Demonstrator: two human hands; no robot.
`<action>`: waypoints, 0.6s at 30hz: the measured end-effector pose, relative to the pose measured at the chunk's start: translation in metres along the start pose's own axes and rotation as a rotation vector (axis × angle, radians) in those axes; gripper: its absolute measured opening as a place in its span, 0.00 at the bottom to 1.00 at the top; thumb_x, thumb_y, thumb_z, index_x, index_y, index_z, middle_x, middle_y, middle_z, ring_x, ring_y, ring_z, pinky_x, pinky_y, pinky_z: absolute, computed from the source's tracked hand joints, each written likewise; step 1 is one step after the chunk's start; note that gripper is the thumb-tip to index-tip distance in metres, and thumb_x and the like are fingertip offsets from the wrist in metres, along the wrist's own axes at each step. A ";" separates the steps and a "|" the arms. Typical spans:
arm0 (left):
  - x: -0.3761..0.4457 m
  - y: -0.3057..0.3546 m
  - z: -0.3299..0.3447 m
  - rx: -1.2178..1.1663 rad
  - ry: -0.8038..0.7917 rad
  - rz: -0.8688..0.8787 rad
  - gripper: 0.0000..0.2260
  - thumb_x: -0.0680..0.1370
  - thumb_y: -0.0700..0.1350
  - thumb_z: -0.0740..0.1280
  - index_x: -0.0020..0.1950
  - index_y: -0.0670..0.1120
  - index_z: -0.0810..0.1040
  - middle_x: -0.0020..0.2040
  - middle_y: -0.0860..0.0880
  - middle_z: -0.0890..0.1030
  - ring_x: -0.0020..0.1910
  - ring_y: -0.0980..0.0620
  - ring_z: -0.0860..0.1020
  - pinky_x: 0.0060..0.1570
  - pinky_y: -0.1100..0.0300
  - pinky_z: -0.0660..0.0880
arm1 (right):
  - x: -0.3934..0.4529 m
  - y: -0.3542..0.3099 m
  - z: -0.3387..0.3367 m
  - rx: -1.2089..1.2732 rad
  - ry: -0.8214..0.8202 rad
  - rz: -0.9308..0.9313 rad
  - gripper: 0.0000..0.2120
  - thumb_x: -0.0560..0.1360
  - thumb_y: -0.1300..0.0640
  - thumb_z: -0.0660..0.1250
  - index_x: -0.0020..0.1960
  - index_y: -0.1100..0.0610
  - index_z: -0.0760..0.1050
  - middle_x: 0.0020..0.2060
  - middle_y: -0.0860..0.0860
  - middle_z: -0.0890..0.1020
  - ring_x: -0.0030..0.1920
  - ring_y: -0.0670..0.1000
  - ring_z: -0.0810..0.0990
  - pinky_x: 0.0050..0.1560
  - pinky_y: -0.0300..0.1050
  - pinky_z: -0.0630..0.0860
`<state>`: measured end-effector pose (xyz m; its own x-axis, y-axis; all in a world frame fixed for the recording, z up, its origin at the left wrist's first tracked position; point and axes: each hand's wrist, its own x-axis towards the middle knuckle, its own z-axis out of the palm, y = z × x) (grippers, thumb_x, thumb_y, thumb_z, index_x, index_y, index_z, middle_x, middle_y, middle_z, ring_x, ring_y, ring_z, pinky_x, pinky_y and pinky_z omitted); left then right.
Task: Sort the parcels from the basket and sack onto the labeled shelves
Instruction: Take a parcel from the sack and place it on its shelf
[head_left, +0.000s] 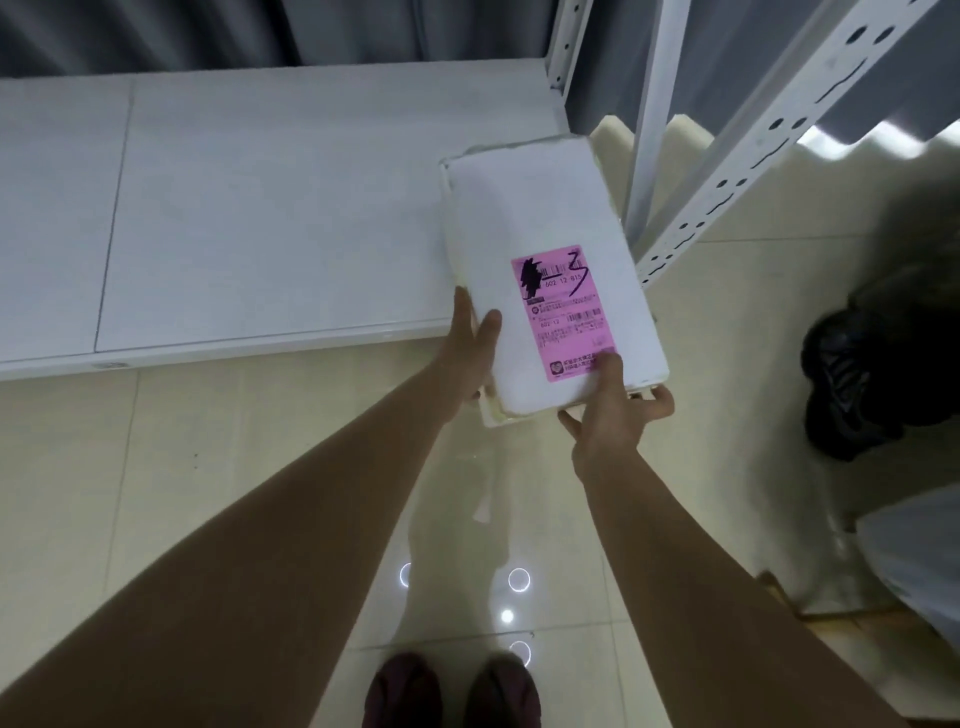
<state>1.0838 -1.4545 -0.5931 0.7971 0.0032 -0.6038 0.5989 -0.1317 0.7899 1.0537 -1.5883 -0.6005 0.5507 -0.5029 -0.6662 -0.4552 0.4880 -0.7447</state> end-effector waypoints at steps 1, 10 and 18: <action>-0.001 0.000 -0.002 -0.025 -0.009 -0.012 0.28 0.83 0.54 0.53 0.78 0.58 0.39 0.77 0.51 0.60 0.67 0.47 0.70 0.46 0.57 0.75 | 0.001 0.000 -0.002 -0.013 0.003 0.001 0.32 0.75 0.54 0.70 0.69 0.49 0.53 0.65 0.52 0.70 0.55 0.49 0.76 0.49 0.54 0.81; -0.012 -0.007 -0.006 0.483 -0.034 0.233 0.46 0.73 0.56 0.72 0.78 0.56 0.41 0.79 0.46 0.40 0.78 0.44 0.50 0.71 0.47 0.59 | -0.006 -0.005 -0.008 -0.517 -0.042 -0.562 0.40 0.74 0.56 0.74 0.77 0.52 0.53 0.72 0.58 0.58 0.71 0.59 0.66 0.67 0.43 0.68; -0.001 0.002 -0.009 0.647 0.003 0.392 0.35 0.78 0.50 0.67 0.78 0.54 0.49 0.79 0.46 0.40 0.77 0.43 0.55 0.65 0.53 0.68 | 0.036 0.000 -0.025 -1.503 -0.250 -1.532 0.29 0.71 0.58 0.75 0.70 0.52 0.70 0.66 0.61 0.75 0.66 0.67 0.70 0.65 0.68 0.69</action>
<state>1.0848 -1.4454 -0.5898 0.9432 -0.1611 -0.2907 0.1077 -0.6792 0.7260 1.0563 -1.6241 -0.6258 0.9240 0.2904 0.2488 0.3217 -0.9420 -0.0951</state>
